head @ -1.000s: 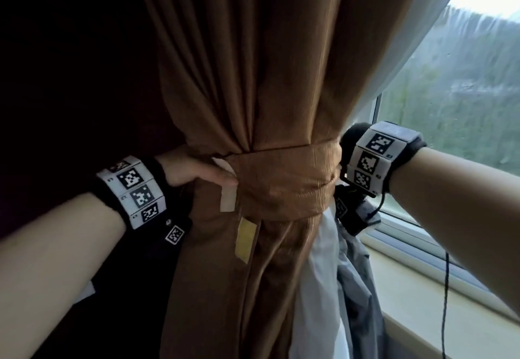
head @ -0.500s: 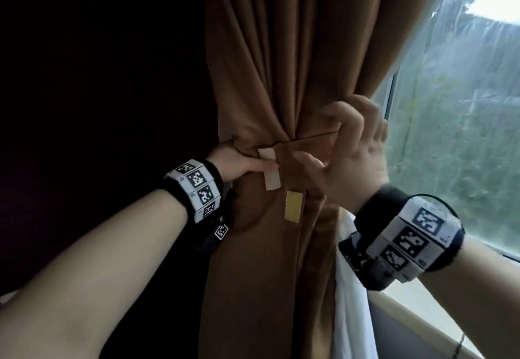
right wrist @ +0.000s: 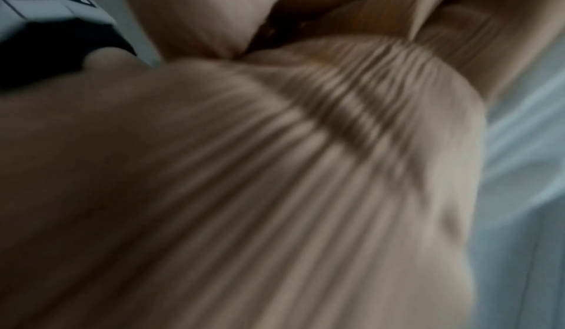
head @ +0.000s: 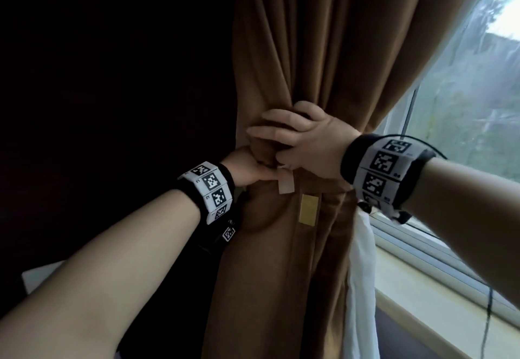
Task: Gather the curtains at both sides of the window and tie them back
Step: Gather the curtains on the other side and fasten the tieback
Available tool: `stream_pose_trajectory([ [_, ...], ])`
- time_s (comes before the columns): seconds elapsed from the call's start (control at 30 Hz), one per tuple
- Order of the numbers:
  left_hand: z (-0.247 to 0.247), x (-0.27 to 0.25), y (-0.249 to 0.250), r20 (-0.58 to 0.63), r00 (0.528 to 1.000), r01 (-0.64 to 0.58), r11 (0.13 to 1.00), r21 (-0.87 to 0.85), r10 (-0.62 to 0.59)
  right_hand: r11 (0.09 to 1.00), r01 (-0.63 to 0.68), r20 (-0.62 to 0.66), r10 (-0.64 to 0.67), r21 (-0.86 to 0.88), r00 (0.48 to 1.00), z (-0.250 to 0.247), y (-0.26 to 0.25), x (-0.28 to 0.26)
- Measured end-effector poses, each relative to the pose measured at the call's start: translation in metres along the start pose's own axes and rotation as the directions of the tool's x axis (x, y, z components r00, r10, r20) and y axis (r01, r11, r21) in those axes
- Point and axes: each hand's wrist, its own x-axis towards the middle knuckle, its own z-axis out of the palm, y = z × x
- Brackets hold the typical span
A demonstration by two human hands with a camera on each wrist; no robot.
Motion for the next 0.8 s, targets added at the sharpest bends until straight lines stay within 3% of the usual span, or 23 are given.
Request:
stream_pose_trajectory([
  [0.13,0.004,-0.003,0.006,0.067,0.995,-0.067,0.997,-0.039,0.069,0.994,0.09,0.173,-0.078,-0.06,0.982,-0.017,0.013,0.008],
  [0.33,-0.005,-0.006,-0.008,0.043,0.998,0.059,0.963,-0.262,-0.05,0.993,-0.095,0.196,0.08,0.069,0.977,-0.014,0.015,0.011],
  [0.4,-0.012,-0.006,-0.01,-0.014,0.998,0.045,0.937,-0.346,-0.053,0.975,-0.169,0.191,0.14,0.145,0.972,-0.012,0.016,0.012],
  [0.47,-0.02,-0.006,-0.012,-0.147,0.983,0.044,0.914,-0.402,-0.112,0.944,-0.24,0.213,0.192,0.228,0.958,-0.008,0.018,0.013],
  [0.57,-0.027,-0.006,-0.015,-0.242,0.96,0.056,0.944,-0.325,-0.14,0.871,-0.371,0.289,0.283,0.322,0.915,-0.003,0.023,0.016],
  [0.7,-0.032,-0.007,0.003,-0.304,0.952,-0.036,0.987,-0.154,-0.012,0.856,-0.457,0.423,0.33,0.243,0.844,-0.004,0.022,0.033],
  [0.8,-0.026,-0.007,0.013,-0.361,0.932,-0.102,0.982,-0.16,0.037,0.867,-0.46,0.388,0.363,0.192,0.847,-0.005,0.022,0.044],
])
